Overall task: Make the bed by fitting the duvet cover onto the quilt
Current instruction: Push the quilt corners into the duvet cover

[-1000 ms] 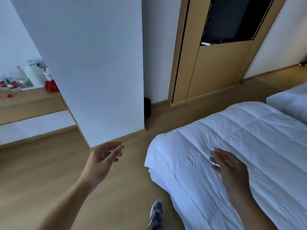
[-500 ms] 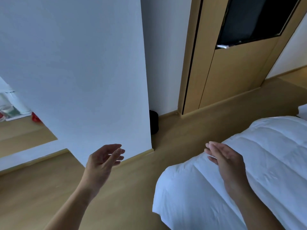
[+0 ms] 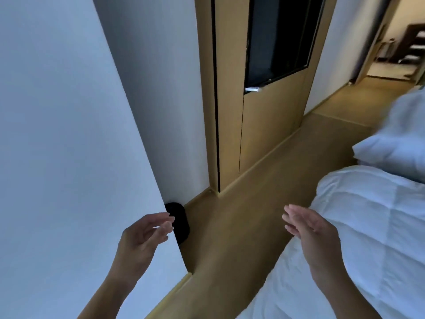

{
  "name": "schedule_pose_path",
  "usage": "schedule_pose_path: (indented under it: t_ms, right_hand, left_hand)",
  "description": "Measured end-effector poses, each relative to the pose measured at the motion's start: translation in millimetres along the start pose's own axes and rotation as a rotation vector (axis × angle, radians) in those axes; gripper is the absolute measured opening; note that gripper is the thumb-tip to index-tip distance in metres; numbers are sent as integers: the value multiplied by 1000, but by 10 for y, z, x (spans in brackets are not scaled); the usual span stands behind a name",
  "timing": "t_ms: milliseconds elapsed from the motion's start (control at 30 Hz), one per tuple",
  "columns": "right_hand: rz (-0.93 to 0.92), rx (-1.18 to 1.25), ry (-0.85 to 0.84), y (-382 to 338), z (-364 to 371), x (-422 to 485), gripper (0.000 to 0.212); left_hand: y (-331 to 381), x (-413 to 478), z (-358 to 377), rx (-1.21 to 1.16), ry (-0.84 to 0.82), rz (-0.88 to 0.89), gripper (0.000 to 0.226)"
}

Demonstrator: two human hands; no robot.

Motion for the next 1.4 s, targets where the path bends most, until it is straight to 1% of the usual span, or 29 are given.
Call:
schedule_pose_path:
  t_ms: [133, 233, 400, 533, 667, 800, 900, 1033, 1200, 1333, 1400]
  right_hand:
    - [48, -2, 161, -42, 239, 504, 14]
    - [71, 29, 272, -97, 346, 857, 14]
    - [54, 71, 420, -216, 339, 1446, 11]
    - [47, 60, 533, -138, 166, 2173, 13]
    - [27, 69, 645, -28, -113, 3067, 12]
    - [6, 80, 740, -180, -579, 4002, 10]
    - [-41, 68, 791, -357, -942, 4625, 10]
    - [-55, 50, 880, -485, -1391, 5316, 13]
    - [-90, -10, 1021, -539, -1931, 6161, 14]
    - [-147, -50, 1178, -580, -2335, 6886, 13]
    - [-169, -85, 1247, -621, -2506, 7234, 14]
  left_hand:
    - [-20, 1136, 51, -33, -90, -3, 17]
    - [-12, 1918, 303, -53, -199, -6, 17]
    - [-14, 2974, 939, -84, -324, -39, 27]
    - [-49, 3800, 1650, -87, -426, -69, 30]
    - [65, 4709, 2623, -70, -525, -81, 22]
    - [486, 5563, 3764, -102, -625, -53, 31]
    - [761, 6061, 4581, -128, -682, -21, 19]
    - [909, 6605, 5521, -173, -757, -36, 16]
    - [1202, 7221, 6902, -217, -910, 71, 16]
    - [1527, 7745, 8041, -242, -1080, 169, 33]
    - [1679, 7996, 8606, -255, -1139, 198, 30]
Point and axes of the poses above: each hand's wrist, its own x-axis towards the middle knuckle, its own z-axis out of the palm, y = z × x, the point moved 2 cm from there along x, towards the middle knuckle, and after that the axes turned 1 degree about x, right-handed, at the moved point
